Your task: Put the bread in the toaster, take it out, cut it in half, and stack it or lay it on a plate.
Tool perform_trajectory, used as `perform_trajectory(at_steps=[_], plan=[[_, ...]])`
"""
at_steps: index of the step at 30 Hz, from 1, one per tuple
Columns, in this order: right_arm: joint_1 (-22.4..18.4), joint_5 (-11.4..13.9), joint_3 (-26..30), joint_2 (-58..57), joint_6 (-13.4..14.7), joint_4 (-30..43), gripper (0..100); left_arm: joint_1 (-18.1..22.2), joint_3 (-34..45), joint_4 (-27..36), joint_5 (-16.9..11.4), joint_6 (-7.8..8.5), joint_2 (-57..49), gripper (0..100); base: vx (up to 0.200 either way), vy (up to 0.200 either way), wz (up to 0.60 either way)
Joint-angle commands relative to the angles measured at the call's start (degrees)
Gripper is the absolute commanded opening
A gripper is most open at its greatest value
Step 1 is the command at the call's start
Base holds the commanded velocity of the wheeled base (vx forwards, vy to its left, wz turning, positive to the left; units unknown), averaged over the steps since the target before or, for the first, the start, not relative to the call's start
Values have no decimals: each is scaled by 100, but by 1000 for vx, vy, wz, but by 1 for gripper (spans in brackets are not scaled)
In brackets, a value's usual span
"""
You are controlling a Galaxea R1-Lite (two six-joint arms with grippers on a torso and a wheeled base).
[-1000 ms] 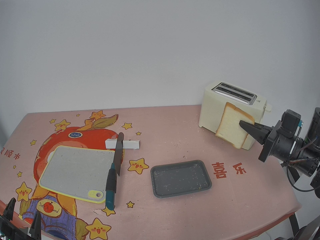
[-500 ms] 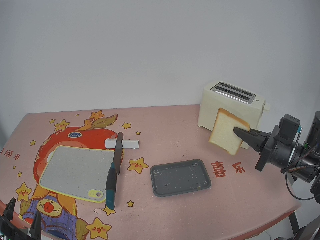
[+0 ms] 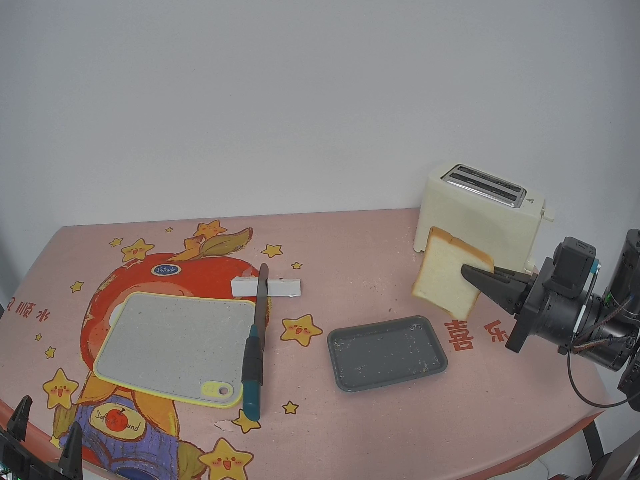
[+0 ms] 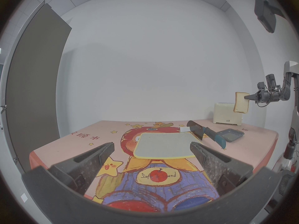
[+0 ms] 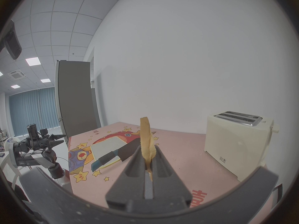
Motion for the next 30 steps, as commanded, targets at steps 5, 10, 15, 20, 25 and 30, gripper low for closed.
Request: perform_trajectory(at_steps=[5, 10, 15, 20, 25, 30], plan=[[118, 5, 103, 20, -33, -33, 0, -2, 101, -4, -8, -6, -93, 100, 0, 80, 0], [197, 5, 112, 20, -25, -42, 0, -2, 101, -4, -8, -6, -93, 100, 0, 200, 0], [197, -4, 112, 11, -25, -42, 0, 7, 101, -4, -8, -6, -93, 100, 0, 80, 0], [197, 5, 112, 11, -25, -42, 0, -2, 101, -13, 1, -6, -93, 100, 0, 200, 0], [197, -4, 120, -7, -33, -42, 0, -2, 101, -4, 1, -6, -93, 100, 0, 40, 0], [214, -4, 120, -7, -33, -42, 0, -2, 101, -4, -8, 3, -93, 100, 0, 0, 0]])
